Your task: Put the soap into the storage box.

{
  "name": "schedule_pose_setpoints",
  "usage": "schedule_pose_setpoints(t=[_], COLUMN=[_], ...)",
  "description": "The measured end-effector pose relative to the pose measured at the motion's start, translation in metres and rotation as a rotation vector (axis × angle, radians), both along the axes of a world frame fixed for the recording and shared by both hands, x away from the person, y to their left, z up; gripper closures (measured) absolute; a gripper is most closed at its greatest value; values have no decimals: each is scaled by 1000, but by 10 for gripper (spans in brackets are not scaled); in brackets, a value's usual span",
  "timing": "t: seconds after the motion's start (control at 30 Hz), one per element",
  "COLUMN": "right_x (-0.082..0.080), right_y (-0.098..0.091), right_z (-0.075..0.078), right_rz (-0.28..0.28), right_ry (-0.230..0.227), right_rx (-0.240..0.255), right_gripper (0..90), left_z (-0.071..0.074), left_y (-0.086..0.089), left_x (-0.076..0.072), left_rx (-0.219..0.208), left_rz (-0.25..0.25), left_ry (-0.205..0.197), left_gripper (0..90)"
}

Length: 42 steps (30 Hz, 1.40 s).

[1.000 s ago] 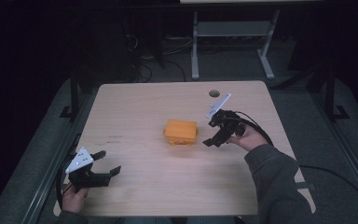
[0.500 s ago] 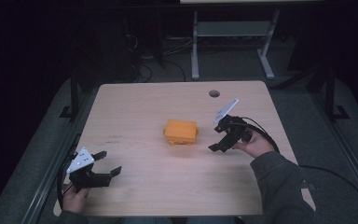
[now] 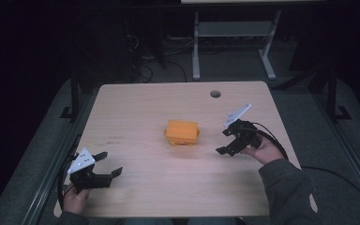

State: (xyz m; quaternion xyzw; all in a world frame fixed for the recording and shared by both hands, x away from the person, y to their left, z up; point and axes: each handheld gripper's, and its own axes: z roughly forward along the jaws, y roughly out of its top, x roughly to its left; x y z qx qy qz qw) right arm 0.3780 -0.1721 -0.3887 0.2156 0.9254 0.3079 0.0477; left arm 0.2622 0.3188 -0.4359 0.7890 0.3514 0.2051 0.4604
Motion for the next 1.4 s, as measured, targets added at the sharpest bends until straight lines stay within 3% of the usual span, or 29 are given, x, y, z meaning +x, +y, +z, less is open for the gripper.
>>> schedule_pose_setpoints(t=[0.13,0.5,1.4], right_x=[-4,-15,-50], right_y=[-4,-15,-56], right_z=[-5,-13,-38], right_rz=[-14,-38,-137], right_ry=[24,16,51], right_rx=[-3,9,39], right_gripper=[174,176,176], left_z=[0,0,-3], left_y=[0,0,-1], left_x=[0,0,1], left_rx=[-5,1,10], left_rz=[0,3,-2], left_ry=[-2,1,13], left_gripper=[143,143,143])
